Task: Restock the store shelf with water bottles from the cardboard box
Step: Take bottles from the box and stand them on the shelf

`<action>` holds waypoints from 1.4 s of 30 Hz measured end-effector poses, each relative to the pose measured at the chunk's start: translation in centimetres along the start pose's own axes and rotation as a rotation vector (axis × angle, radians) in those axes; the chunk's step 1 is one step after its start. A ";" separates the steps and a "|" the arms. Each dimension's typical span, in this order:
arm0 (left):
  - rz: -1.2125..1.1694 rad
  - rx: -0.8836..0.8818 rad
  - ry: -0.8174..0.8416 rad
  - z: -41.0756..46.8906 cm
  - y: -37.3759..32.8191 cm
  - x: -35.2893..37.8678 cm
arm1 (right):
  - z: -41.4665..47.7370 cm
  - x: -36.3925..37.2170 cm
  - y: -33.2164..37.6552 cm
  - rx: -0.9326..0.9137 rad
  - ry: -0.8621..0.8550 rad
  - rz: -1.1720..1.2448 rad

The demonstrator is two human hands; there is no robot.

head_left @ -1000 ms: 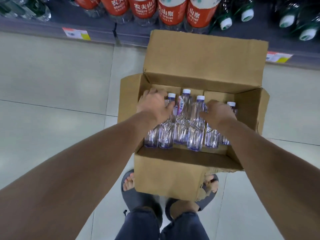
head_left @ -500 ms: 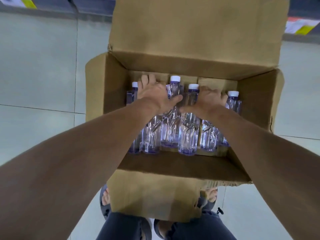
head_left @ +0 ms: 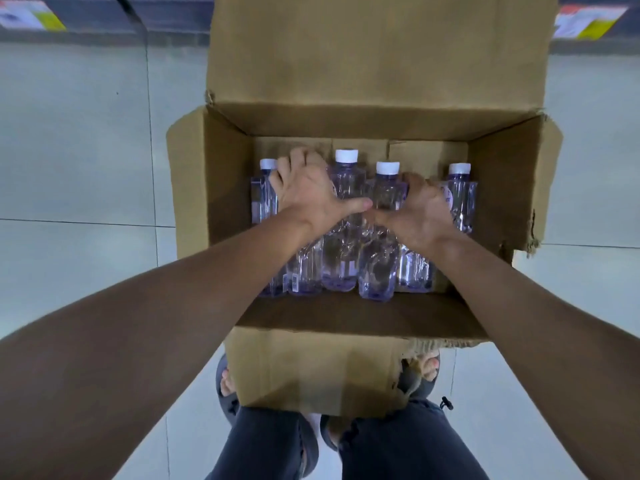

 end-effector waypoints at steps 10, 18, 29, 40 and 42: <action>-0.472 -0.103 0.238 -6.3 3.6 -0.5 | -5.1 0.2 1.8 0.021 0.049 0.413; -0.680 -0.002 0.116 -13.1 4.4 -9.8 | -11.1 -5.4 10.3 -0.107 -0.080 0.415; -0.923 0.144 -0.060 -26.0 5.7 -39.1 | -23.7 -22.9 37.2 -0.375 -0.178 0.445; -0.984 0.371 -0.289 -47.7 7.6 -72.8 | -44.6 -38.9 65.6 -0.695 -0.252 0.465; -0.968 0.383 -0.357 -51.8 8.4 -77.8 | -48.2 -41.0 70.0 -0.741 -0.260 0.466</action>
Point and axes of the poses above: each hand's wrist, its own z-axis towards the middle knuckle, its own x-axis out of the palm, y = z × x, the point moved 8 cm from there along z, towards the middle knuckle, and after that the axes turned 15 degrees about -x, right-handed, at the moved point
